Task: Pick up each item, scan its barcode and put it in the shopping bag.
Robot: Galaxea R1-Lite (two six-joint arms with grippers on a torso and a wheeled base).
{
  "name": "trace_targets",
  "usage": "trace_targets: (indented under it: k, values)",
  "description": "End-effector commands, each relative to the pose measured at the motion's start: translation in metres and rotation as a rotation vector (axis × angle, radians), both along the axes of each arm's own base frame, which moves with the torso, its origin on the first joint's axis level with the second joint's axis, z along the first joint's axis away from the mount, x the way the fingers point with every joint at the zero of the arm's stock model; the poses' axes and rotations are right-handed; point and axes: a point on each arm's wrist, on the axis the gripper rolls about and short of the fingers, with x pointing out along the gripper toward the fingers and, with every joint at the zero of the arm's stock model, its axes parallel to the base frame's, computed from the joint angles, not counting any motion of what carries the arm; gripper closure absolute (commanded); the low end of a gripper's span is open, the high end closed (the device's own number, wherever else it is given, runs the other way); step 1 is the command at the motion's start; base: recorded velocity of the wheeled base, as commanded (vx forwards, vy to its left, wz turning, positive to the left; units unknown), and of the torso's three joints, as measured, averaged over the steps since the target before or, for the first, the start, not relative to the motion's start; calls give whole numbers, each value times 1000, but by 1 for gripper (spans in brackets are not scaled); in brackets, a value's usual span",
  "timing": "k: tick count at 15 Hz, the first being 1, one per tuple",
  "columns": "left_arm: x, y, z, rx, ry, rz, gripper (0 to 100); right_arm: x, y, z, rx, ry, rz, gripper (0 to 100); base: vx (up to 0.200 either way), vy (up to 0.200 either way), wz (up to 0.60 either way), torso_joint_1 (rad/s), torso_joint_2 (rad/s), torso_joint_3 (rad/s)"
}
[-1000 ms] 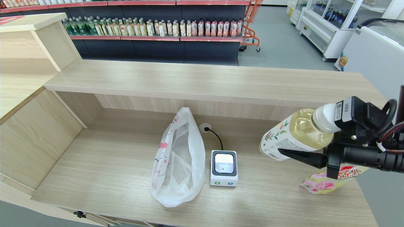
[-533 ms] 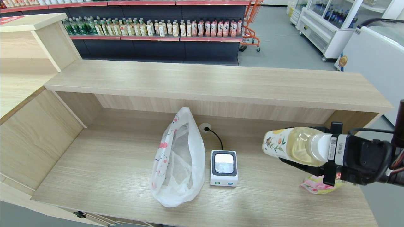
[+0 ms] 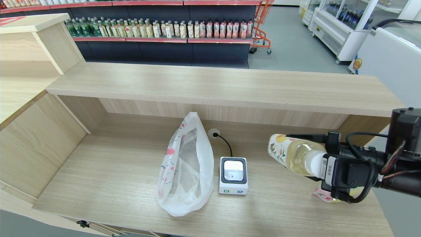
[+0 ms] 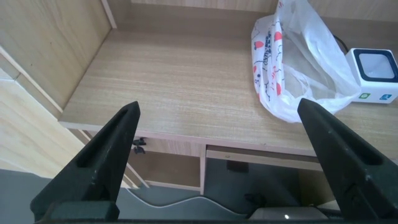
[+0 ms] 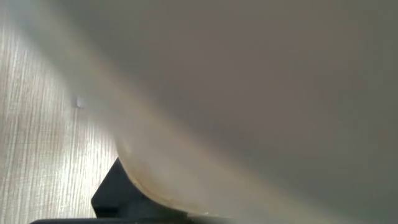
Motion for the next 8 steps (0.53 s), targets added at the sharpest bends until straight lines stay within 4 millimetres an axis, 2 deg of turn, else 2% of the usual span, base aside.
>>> trace_targets:
  k: [1, 2, 6, 8]
  values:
    - [0, 0, 0, 0, -1, 0, 0, 8, 3, -11, -29, 25, 4, 100, 0, 0, 0, 0, 0, 0]
    - [0, 0, 0, 0, -1, -1, 0, 12, 4, -14, -42, 14, 8, 100, 0, 0, 0, 0, 0, 0]
    - [0, 0, 0, -3, -1, -1, 0, 21, 8, -20, -44, -38, 16, 100, 0, 200, 0, -4, 0, 5]
    - [0, 0, 0, -3, -1, 0, 0, 18, 6, -26, -66, -23, 17, 100, 0, 200, 0, 14, 5, -2]
